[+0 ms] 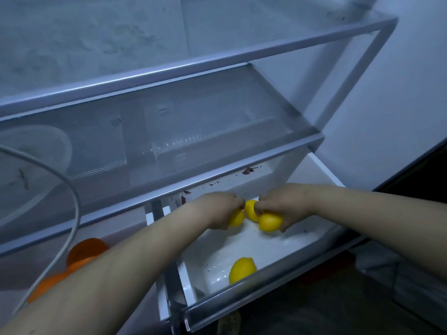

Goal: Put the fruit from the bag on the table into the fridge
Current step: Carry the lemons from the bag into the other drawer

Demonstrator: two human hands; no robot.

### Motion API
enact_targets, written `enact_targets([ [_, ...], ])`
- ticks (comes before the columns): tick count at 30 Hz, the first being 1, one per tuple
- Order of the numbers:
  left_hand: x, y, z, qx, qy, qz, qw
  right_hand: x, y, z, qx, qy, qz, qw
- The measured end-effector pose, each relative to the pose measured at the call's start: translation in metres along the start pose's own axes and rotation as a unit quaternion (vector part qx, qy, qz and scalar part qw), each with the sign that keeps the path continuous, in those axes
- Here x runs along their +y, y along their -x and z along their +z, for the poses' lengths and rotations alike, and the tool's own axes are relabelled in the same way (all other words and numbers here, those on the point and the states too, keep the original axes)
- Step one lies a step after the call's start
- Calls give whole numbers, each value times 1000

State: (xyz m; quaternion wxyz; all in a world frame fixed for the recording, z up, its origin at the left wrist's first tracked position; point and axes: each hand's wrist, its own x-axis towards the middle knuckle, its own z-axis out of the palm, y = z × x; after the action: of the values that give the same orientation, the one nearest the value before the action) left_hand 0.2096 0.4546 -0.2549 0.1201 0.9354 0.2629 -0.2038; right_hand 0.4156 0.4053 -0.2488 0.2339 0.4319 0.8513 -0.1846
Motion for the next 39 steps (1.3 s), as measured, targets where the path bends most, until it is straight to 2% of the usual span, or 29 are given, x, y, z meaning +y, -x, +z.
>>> enact_targets([
  [5, -9, -11, 6, -33, 67, -1, 997, 7, -4, 5, -23, -3, -5, 1000],
  [10, -8, -14, 15, -14, 74, 10, 997, 11, -3, 19, 6, -20, 5, 1000],
  [23, -2, -21, 28, -29, -15, 20, 999, 12, -11, 26, 6, -9, 35, 999],
  [29, -1, -19, 27, -38, -22, 9, 999, 8, -12, 25, 4, -19, 52, 998],
  [35, 5, -13, 20, -21, -12, -3, 1000, 2, -3, 6, 40, -51, 87, 994],
  [39, 10, 5, -1, 27, 20, -23, 999, -8, 14, -19, 96, -70, 124, 985],
])
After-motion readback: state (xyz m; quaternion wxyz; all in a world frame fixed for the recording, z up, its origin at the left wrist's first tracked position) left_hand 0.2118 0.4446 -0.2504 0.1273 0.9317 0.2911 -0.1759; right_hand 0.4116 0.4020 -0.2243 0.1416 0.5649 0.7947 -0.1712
